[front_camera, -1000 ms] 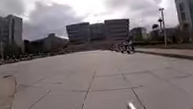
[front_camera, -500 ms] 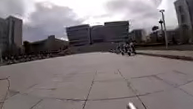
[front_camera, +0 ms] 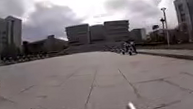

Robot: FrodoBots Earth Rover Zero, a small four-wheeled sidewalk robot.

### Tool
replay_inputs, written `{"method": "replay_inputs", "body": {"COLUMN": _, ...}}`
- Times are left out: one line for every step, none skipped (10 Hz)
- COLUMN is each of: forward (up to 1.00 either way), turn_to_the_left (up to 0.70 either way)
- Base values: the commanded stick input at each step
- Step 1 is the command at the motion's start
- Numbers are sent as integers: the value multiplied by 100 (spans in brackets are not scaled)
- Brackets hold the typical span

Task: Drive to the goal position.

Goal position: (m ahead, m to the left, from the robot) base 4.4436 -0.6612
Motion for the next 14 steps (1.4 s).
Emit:
{"method": "replay_inputs", "body": {"forward": 70, "turn_to_the_left": 4}}
{"method": "replay_inputs", "body": {"forward": 70, "turn_to_the_left": 4}}
{"method": "replay_inputs", "body": {"forward": 70, "turn_to_the_left": 4}}
{"method": "replay_inputs", "body": {"forward": 70, "turn_to_the_left": 4}}
{"method": "replay_inputs", "body": {"forward": 70, "turn_to_the_left": 4}}
{"method": "replay_inputs", "body": {"forward": 70, "turn_to_the_left": 4}}
{"method": "replay_inputs", "body": {"forward": 70, "turn_to_the_left": 4}}
{"method": "replay_inputs", "body": {"forward": 70, "turn_to_the_left": 4}}
{"method": "replay_inputs", "body": {"forward": 70, "turn_to_the_left": 4}}
{"method": "replay_inputs", "body": {"forward": 70, "turn_to_the_left": 4}}
{"method": "replay_inputs", "body": {"forward": 70, "turn_to_the_left": 4}}
{"method": "replay_inputs", "body": {"forward": 70, "turn_to_the_left": 4}}
{"method": "replay_inputs", "body": {"forward": 70, "turn_to_the_left": 4}}
{"method": "replay_inputs", "body": {"forward": 70, "turn_to_the_left": 4}}
